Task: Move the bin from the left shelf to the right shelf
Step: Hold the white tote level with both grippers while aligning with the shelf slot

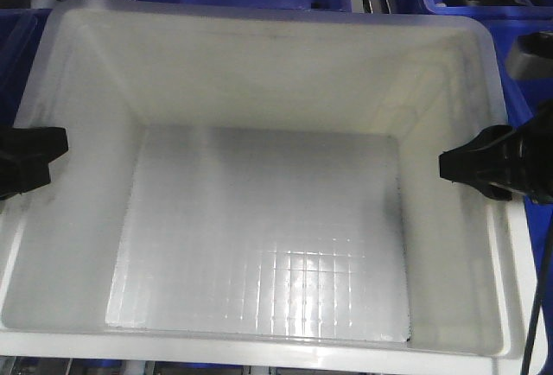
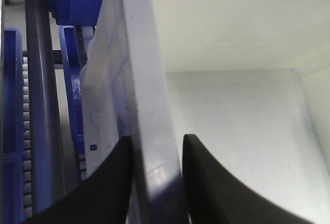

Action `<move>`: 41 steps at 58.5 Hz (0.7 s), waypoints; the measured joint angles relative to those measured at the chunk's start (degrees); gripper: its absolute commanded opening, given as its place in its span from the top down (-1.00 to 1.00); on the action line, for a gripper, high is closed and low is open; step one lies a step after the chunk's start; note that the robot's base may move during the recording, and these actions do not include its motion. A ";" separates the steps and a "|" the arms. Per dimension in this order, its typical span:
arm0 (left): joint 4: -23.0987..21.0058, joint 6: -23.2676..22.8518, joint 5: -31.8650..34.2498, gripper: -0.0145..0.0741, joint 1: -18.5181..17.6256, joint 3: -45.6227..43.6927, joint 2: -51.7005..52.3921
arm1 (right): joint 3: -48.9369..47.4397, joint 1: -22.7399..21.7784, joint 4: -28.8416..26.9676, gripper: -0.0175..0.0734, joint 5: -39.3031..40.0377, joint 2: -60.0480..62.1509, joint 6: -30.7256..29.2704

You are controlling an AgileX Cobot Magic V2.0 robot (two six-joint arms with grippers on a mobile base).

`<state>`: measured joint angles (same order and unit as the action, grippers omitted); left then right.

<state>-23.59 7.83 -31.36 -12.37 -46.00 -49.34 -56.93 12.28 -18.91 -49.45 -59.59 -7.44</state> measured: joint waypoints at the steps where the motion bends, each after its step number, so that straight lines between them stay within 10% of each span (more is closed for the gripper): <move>1: 0.00 0.00 0.00 0.69 0.00 0.00 0.00 | 0.00 0.00 0.00 0.62 0.00 0.00 0.00; 41: 0.00 0.00 0.00 0.69 0.00 0.00 0.00 | 0.00 0.00 0.00 0.62 0.00 0.00 0.00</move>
<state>-23.59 7.83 -31.36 -12.37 -46.00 -49.34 -56.93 12.28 -18.91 -49.45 -59.59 -7.44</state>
